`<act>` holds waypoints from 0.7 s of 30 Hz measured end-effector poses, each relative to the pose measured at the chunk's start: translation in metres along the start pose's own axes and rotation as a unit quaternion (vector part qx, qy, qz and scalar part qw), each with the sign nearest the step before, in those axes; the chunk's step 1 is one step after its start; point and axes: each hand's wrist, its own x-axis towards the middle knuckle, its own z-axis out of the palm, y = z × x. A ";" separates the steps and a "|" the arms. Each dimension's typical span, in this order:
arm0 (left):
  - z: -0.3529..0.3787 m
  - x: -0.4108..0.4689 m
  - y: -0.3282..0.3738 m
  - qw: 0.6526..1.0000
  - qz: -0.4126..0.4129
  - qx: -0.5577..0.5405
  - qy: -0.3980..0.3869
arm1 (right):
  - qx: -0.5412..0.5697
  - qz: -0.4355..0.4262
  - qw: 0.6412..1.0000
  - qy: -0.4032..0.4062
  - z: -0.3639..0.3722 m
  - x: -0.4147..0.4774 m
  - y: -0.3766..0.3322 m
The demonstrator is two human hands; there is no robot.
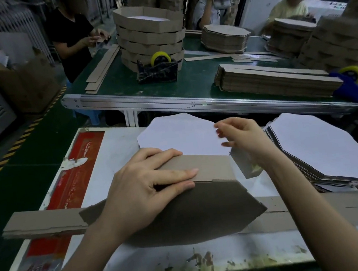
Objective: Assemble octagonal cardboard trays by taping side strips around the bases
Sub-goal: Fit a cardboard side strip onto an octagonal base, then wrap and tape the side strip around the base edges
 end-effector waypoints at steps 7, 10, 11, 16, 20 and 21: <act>0.013 0.021 0.016 0.999 -0.017 0.013 -0.034 | -0.169 0.252 0.940 0.155 -0.059 0.076 0.134; 0.018 0.029 0.018 0.999 -0.032 0.009 -0.043 | -0.255 0.319 0.907 0.105 -0.078 0.085 0.162; 0.019 0.030 0.018 0.998 -0.034 0.010 -0.045 | -0.258 0.334 0.903 0.085 -0.083 0.088 0.169; 0.026 0.042 0.019 0.997 -0.045 0.014 -0.059 | -0.247 0.372 0.893 0.055 -0.094 0.107 0.196; 0.032 0.050 0.021 0.997 -0.044 0.022 -0.061 | -0.176 0.369 0.909 0.084 -0.097 0.119 0.210; 0.032 0.051 0.022 0.997 -0.043 0.023 -0.061 | -0.130 0.378 0.911 0.098 -0.099 0.121 0.212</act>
